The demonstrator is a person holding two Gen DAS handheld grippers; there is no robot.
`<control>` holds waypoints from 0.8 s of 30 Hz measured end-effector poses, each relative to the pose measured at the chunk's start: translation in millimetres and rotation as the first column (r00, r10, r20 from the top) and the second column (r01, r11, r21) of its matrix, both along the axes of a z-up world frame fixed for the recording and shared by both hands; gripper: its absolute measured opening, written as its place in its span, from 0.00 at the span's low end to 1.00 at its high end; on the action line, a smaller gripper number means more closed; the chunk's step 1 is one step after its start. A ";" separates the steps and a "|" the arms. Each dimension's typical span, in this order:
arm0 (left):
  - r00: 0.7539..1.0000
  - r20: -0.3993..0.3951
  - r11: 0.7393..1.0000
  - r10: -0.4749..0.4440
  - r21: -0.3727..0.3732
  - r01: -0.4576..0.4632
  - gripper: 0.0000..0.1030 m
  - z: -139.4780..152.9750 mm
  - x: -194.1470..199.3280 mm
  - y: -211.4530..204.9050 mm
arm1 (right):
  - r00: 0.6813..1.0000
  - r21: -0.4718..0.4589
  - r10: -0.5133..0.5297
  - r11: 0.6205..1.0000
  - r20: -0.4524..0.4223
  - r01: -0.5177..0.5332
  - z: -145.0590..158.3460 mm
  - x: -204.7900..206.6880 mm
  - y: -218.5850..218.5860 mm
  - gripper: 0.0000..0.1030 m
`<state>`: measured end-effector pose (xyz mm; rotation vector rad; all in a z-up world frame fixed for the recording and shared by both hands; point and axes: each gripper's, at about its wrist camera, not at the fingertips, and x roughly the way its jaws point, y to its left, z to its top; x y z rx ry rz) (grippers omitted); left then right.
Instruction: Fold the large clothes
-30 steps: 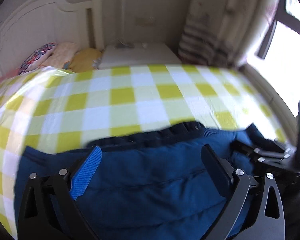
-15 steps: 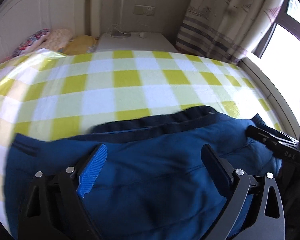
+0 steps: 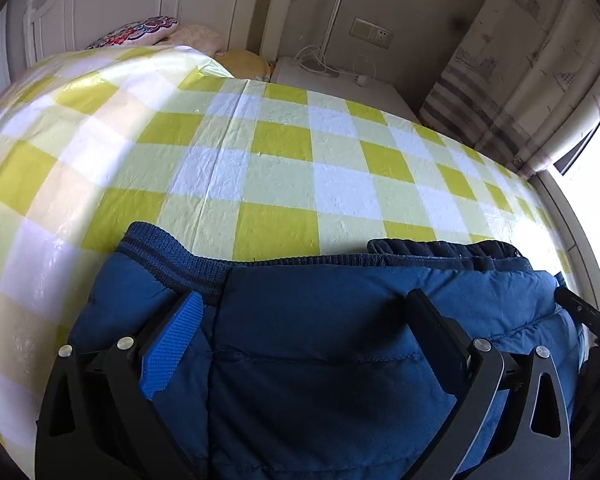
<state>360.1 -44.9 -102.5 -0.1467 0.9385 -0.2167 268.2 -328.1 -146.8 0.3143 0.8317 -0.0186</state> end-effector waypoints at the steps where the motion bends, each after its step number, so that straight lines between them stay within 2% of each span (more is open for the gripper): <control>1: 1.000 0.002 1.000 -0.001 0.014 0.001 0.96 -0.1 -1.7 0.7 | 1.000 0.000 0.000 1.000 0.000 0.000 -0.3 0.2 -0.4 0.86; 4: 1.000 0.010 0.998 -0.001 0.062 0.001 0.96 -0.4 -3.9 -2.8 | 1.000 -0.014 -0.002 1.000 -0.012 0.001 0.5 1.1 2.2 0.86; 6: 1.000 0.012 0.998 -0.001 0.064 0.000 0.96 -0.2 -4.1 -1.9 | 0.998 -0.106 -0.038 0.994 -0.042 0.033 8.2 0.8 12.3 0.86; 7: 1.000 0.012 0.998 -0.001 0.063 0.000 0.96 -0.4 -4.0 -1.9 | 0.997 -0.189 -0.069 0.980 -0.021 0.064 18.3 -3.9 24.0 0.86; 8: 1.000 0.013 0.998 -0.001 0.064 0.000 0.96 -0.6 -4.1 -2.1 | 0.998 -0.204 -0.058 0.977 0.005 0.058 25.2 -7.8 32.0 0.86; 10: 1.000 0.014 0.998 -0.002 0.068 0.001 0.96 -0.6 -4.9 -1.4 | 0.998 -0.197 0.039 0.980 0.053 -0.028 40.1 -13.2 62.3 0.86; 12: 1.000 0.015 0.998 -0.001 0.067 0.000 0.96 -0.6 -5.6 -1.4 | 0.993 -0.252 0.106 0.963 0.047 -0.091 43.9 -10.6 91.4 0.89; 14: 1.000 0.015 0.998 -0.001 0.067 0.000 0.96 -0.6 -5.5 -1.4 | 0.981 -0.311 0.194 0.931 -0.030 -0.193 26.8 1.0 121.8 0.91; 15: 1.000 0.014 0.998 -0.002 0.063 0.001 0.96 -0.6 -5.5 -1.3 | 0.971 -0.341 0.213 0.910 -0.107 -0.237 9.5 9.5 131.7 0.92; 16: 1.000 0.014 0.998 -0.001 0.061 0.000 0.96 -0.7 -5.6 -1.2 | 0.968 -0.349 0.213 0.904 -0.134 -0.247 1.5 13.3 135.5 0.94; 19: 1.000 0.013 0.998 -0.002 0.059 0.001 0.96 -0.3 -5.2 -1.0 | 0.974 -0.315 0.188 0.924 -0.124 -0.218 5.9 11.2 123.8 0.94; 24: 1.000 0.014 0.998 -0.003 0.055 0.003 0.96 -0.5 -5.8 -1.2 | 0.998 -0.297 0.032 0.954 -0.045 -0.044 26.2 -16.1 76.0 0.94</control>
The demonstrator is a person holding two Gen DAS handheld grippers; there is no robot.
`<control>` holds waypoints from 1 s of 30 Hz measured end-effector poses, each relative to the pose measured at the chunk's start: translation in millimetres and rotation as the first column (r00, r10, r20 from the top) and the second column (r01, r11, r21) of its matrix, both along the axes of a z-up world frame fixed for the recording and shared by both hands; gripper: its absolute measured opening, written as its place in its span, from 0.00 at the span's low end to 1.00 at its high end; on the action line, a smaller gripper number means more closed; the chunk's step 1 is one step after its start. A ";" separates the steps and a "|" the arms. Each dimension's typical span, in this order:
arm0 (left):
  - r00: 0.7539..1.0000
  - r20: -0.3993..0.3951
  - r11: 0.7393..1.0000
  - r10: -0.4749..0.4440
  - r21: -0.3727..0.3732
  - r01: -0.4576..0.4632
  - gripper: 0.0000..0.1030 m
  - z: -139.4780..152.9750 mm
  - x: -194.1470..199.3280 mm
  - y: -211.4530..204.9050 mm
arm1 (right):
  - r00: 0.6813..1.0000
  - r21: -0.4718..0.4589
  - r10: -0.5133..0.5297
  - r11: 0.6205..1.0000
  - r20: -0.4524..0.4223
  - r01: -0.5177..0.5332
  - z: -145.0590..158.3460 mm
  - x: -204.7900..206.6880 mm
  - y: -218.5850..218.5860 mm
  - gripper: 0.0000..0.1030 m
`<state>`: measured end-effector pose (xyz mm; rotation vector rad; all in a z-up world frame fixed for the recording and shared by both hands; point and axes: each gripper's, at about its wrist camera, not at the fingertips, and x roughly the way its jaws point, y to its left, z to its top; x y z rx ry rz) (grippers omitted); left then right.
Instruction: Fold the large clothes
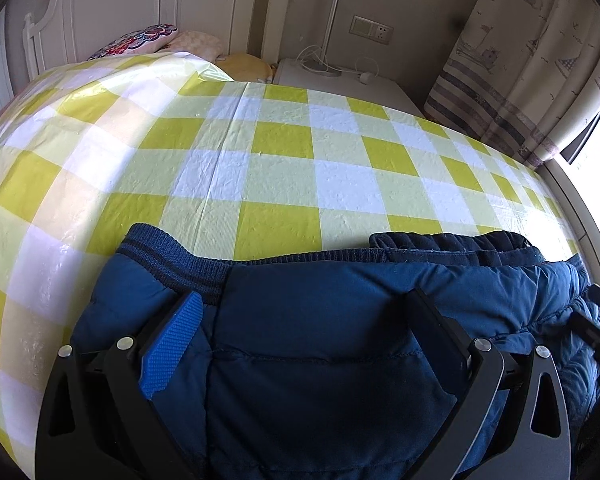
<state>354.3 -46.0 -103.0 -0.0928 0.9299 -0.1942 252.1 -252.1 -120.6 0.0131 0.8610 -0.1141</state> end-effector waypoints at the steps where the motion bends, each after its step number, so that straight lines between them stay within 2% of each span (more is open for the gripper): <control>1: 1.000 0.000 1.000 0.000 -0.001 0.000 0.96 0.0 0.1 0.4 | 0.999 0.003 -0.041 0.999 0.003 0.041 -0.7 -5.3 -16.1 0.94; 3: 1.000 -0.001 1.000 0.000 -0.005 0.000 0.96 -0.1 0.1 -0.3 | 0.996 0.058 -0.084 0.995 -0.034 0.086 -13.9 -6.3 -41.6 0.95; 5: 1.000 0.000 1.000 0.001 -0.006 -0.001 0.96 -0.5 -0.3 -0.1 | 0.996 0.184 -0.078 0.979 -0.051 0.086 -26.6 -3.5 -59.9 0.96; 6: 1.000 0.000 1.000 0.001 -0.007 -0.001 0.96 -0.6 -0.1 0.2 | 0.996 0.190 -0.077 0.978 -0.048 0.085 -26.7 -4.4 -59.9 0.97; 10: 1.000 -0.001 1.000 0.000 -0.009 0.000 0.96 -1.1 -0.6 0.6 | 0.996 0.140 -0.071 0.987 -0.050 0.077 -27.3 -4.2 -50.1 0.98; 14: 1.000 -0.004 1.000 -0.001 -0.028 0.001 0.96 -0.4 -0.4 2.2 | 0.997 0.202 -0.075 0.976 -0.016 0.076 -22.8 -12.0 -56.4 0.97; 18: 0.999 -0.018 0.998 0.035 -0.055 -0.036 0.96 9.8 -4.6 10.4 | 0.992 0.190 -0.109 0.977 0.061 0.096 3.7 -31.5 -51.8 0.97; 19: 0.998 0.003 0.996 0.064 -0.063 -0.063 0.96 18.2 -14.1 12.4 | 0.994 0.183 -0.069 0.982 0.084 0.053 13.3 -39.1 -41.3 0.97; 21: 0.998 0.060 0.995 0.030 -0.096 -0.024 0.96 36.0 -37.7 7.1 | 0.995 0.108 0.032 0.993 0.093 -0.042 23.3 -46.1 -15.7 0.97; 24: 0.994 0.093 0.998 -0.064 -0.022 0.066 0.96 43.9 -72.9 -14.7 | 0.977 -0.020 0.209 0.978 0.051 -0.208 21.5 -62.6 35.7 0.97; 26: 0.989 0.076 0.991 -0.131 0.021 0.130 0.96 31.4 -91.8 -31.3 | 0.960 -0.073 0.280 0.957 -0.012 -0.280 2.6 -69.4 64.5 0.97; 27: 0.984 0.035 0.982 -0.172 0.082 0.169 0.96 13.2 -98.0 -44.2 | 0.956 -0.125 0.291 0.947 -0.048 -0.294 -12.2 -70.0 76.8 0.97; 28: 0.983 0.045 0.976 -0.180 0.136 0.172 0.96 4.2 -101.7 -50.9 | 0.955 -0.138 0.296 0.945 -0.037 -0.298 -16.8 -71.3 81.5 0.97; 29: 0.982 0.071 0.974 -0.177 0.155 0.164 0.96 1.7 -103.9 -53.3 | 0.955 -0.115 0.296 0.948 -0.024 -0.297 -18.6 -71.1 80.0 0.97; 30: 0.982 0.063 0.975 -0.175 0.149 0.165 0.96 1.6 -101.4 -53.6 | 0.956 -0.093 0.293 0.951 -0.027 -0.294 -18.7 -69.7 76.7 0.97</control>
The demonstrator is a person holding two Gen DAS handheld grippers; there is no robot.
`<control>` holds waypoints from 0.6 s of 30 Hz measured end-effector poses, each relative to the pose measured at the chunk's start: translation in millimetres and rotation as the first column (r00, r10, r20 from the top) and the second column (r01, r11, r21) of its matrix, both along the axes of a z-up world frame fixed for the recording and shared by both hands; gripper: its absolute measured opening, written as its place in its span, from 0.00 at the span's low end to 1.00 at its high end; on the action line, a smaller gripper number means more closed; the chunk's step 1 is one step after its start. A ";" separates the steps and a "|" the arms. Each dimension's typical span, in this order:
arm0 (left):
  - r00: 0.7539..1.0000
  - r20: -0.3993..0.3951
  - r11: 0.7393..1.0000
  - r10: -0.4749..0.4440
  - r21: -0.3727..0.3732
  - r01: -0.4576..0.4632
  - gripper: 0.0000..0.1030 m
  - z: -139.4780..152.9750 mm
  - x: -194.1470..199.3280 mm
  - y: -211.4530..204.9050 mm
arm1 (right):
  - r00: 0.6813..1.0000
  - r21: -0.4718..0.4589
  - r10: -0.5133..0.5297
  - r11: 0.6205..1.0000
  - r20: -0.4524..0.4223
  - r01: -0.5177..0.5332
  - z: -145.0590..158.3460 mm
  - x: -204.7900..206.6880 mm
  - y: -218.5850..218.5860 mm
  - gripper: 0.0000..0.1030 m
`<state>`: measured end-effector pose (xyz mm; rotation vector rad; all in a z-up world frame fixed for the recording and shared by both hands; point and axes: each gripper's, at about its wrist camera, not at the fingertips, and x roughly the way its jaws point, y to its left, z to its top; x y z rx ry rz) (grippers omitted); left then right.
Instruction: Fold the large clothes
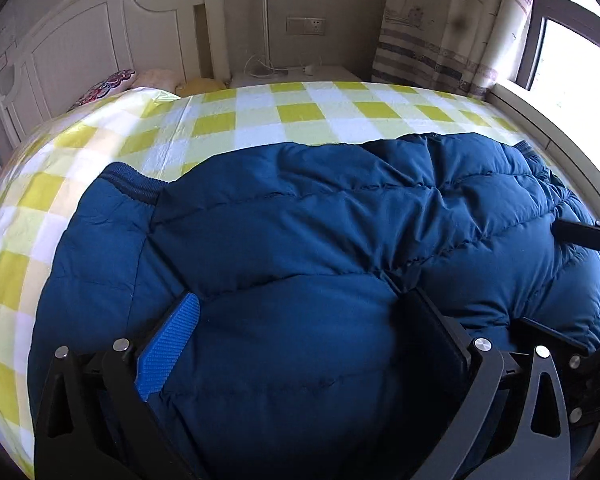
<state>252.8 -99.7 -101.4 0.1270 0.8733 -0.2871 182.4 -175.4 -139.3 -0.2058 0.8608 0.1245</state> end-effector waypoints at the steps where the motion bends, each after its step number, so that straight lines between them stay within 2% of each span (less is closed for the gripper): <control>1: 1.000 -0.012 1.000 -0.001 -0.009 0.001 0.96 -0.7 3.6 0.9 | 1.000 0.023 -0.003 1.000 -0.009 0.003 0.2 2.1 -3.8 0.97; 3: 0.999 -0.038 0.999 0.000 -0.042 -0.002 0.96 -4.3 10.1 5.9 | 1.000 0.052 -0.007 0.999 -0.022 0.008 -1.0 5.3 -7.5 0.97; 8: 0.999 -0.038 0.995 0.006 -0.100 -0.009 0.96 1.2 5.7 15.6 | 0.999 0.088 -0.029 0.996 -0.020 0.030 1.4 3.5 -17.7 0.97; 12: 0.993 0.038 0.988 0.114 -0.107 -0.109 0.95 24.1 -18.0 50.6 | 0.994 0.068 -0.110 0.992 0.016 0.109 18.0 -17.4 -32.6 0.97; 14: 0.988 0.059 0.986 0.146 -0.087 -0.141 0.95 27.7 -29.1 70.8 | 0.995 0.077 -0.091 0.993 0.051 0.087 27.5 -36.9 -31.1 0.97; 16: 0.981 0.053 0.982 0.184 -0.046 -0.182 0.95 19.0 -31.5 86.0 | 0.998 0.096 -0.029 0.995 0.060 0.023 27.1 -51.5 -23.1 0.97; 17: 0.981 0.033 0.980 0.192 -0.057 -0.190 0.95 10.7 -30.3 94.9 | 0.999 0.073 -0.009 0.997 0.053 0.005 21.6 -53.8 -17.6 0.97; 18: 0.982 0.026 0.977 0.189 -0.103 -0.185 0.95 7.5 -30.2 102.3 | 0.999 0.044 -0.008 0.999 0.041 0.006 15.0 -55.3 -14.9 0.97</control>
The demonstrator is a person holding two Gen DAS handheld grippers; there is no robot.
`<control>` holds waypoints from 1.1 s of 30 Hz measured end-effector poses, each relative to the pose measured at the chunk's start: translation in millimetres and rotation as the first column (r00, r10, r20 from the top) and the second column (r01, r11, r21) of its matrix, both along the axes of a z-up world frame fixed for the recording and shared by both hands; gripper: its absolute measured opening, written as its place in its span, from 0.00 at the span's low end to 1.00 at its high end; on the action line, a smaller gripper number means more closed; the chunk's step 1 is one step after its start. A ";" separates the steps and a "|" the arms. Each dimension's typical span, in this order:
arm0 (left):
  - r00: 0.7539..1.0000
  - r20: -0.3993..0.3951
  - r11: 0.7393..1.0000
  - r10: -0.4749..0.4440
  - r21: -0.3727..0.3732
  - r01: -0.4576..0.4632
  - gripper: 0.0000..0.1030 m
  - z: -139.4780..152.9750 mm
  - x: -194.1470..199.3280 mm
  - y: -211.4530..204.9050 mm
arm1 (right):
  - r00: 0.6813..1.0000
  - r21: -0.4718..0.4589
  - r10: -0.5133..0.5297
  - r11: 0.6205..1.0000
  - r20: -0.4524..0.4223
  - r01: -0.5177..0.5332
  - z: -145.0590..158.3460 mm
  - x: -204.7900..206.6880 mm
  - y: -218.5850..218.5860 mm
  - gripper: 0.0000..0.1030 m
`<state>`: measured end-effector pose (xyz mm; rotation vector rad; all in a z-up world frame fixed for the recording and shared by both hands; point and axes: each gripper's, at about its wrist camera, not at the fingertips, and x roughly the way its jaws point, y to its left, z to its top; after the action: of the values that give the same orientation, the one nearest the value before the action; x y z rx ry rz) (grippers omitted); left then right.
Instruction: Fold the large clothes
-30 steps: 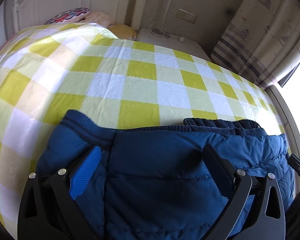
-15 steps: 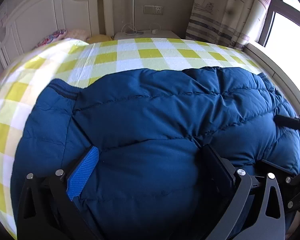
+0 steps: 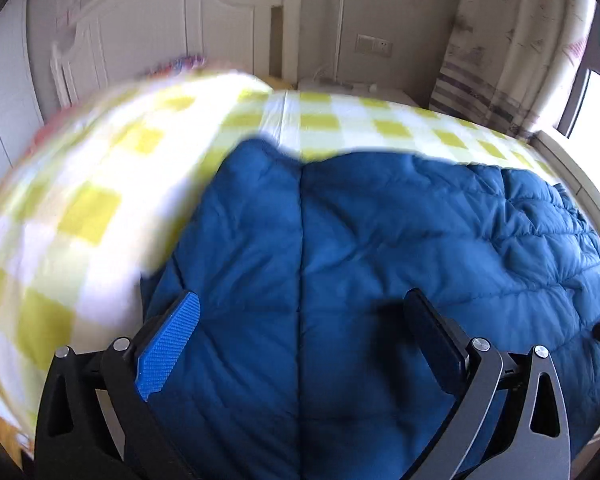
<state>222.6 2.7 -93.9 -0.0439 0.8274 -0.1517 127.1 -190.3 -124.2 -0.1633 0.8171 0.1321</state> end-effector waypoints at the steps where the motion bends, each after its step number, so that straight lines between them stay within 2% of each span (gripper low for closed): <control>1: 1.000 0.009 1.000 0.003 -0.024 -0.003 0.95 0.9 -2.2 3.7 | 1.000 -0.007 0.000 1.000 -0.012 0.000 -8.6 0.9 1.2 0.98; 4: 1.000 0.007 1.000 0.013 0.020 -0.013 0.95 2.6 -1.6 -0.9 | 1.000 0.100 -0.004 0.995 -0.002 0.004 -14.8 2.0 -14.5 0.98; 5: 0.999 0.025 0.997 0.045 0.064 -0.047 0.95 7.1 -6.4 -3.9 | 1.000 0.083 -0.025 0.996 -0.005 0.025 -12.1 0.1 -14.4 0.97; 6: 0.997 0.043 0.995 0.062 0.075 -0.065 0.94 10.9 -13.1 -7.9 | 0.999 0.061 -0.048 0.997 -0.004 0.048 -8.4 -3.5 -12.5 0.97; 7: 0.997 0.063 0.998 0.049 0.046 -0.052 0.94 16.9 -23.1 -11.4 | 0.999 0.055 -0.050 0.997 0.005 0.050 -6.1 -7.9 -10.1 0.97; 9: 0.995 0.101 0.999 -0.027 -0.022 0.029 0.94 29.5 -46.6 -24.1 | 0.999 0.083 0.017 0.996 0.046 -0.020 0.6 -26.3 2.2 0.97; 11: 0.979 0.140 0.989 -0.146 0.030 0.144 0.95 34.5 -70.7 -57.2 | 0.996 0.072 0.076 0.994 0.044 -0.079 -4.9 -36.9 16.6 0.97; 13: 0.965 0.100 0.967 -0.241 0.106 0.231 0.95 20.9 -78.1 -86.5 | 0.995 -0.015 0.082 0.997 0.053 -0.081 -20.7 -40.9 32.5 0.98; 14: 0.965 0.036 0.955 -0.260 0.158 0.252 0.96 1.7 -73.0 -100.9 | 0.994 -0.025 0.082 0.996 0.068 -0.081 -24.3 -41.6 34.4 0.98; 15: 0.964 0.054 0.953 -0.261 0.177 0.248 0.96 -9.4 -72.0 -104.4 | 0.994 -0.015 0.082 0.997 0.068 -0.081 -27.4 -41.1 32.1 0.98; 16: 0.961 0.085 0.953 -0.265 0.173 0.247 0.96 -11.7 -75.0 -104.2 | 0.994 -0.012 0.087 0.996 0.063 -0.087 -28.6 -41.2 30.0 0.98; 18: 0.958 0.071 0.954 -0.277 0.136 0.266 0.96 -10.9 -73.3 -97.7 | 0.994 -0.020 0.094 0.995 0.055 -0.093 -27.2 -41.0 30.1 0.98; 20: 0.962 0.059 0.962 -0.266 0.081 0.261 0.96 -3.7 -73.0 -83.8 | 0.994 -0.018 0.094 0.995 0.050 -0.094 -19.8 -44.6 25.0 0.97; 21: 0.966 0.073 0.969 -0.248 0.036 0.246 0.96 0.8 -76.1 -71.6 | 0.995 -0.012 0.074 0.997 0.066 -0.074 -14.7 -46.8 18.1 0.97; 23: 0.975 0.101 0.980 -0.200 0.005 0.200 0.96 6.8 -81.8 -51.2 | 0.993 0.021 0.001 1.000 0.122 -0.004 -2.0 -55.6 -4.7 0.97; 25: 0.987 0.111 0.993 -0.117 0.046 0.112 0.96 -0.6 -79.8 -30.2 | 0.986 0.068 -0.079 0.995 0.148 0.070 2.0 -63.2 -32.6 0.97; 27: 0.987 0.118 0.993 -0.113 0.051 0.107 0.96 -12.2 -77.6 -13.7 | 0.984 0.067 -0.158 0.986 0.087 0.152 -15.0 -61.6 -63.8 0.98; 29: 0.987 0.112 0.991 -0.115 0.080 0.107 0.96 -13.2 -78.2 -17.5 | 0.987 0.210 -0.141 0.970 0.078 0.122 -30.3 -68.0 -87.3 0.98; 33: 0.990 0.092 0.987 -0.104 0.134 0.092 0.96 -14.6 -70.1 -28.6 | 0.984 0.229 -0.149 0.966 0.096 0.123 -18.8 -87.7 -99.0 0.97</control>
<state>152.5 -25.9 -108.5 0.1255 0.7390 -0.1913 39.4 -289.3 -143.0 0.0966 0.6927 0.0832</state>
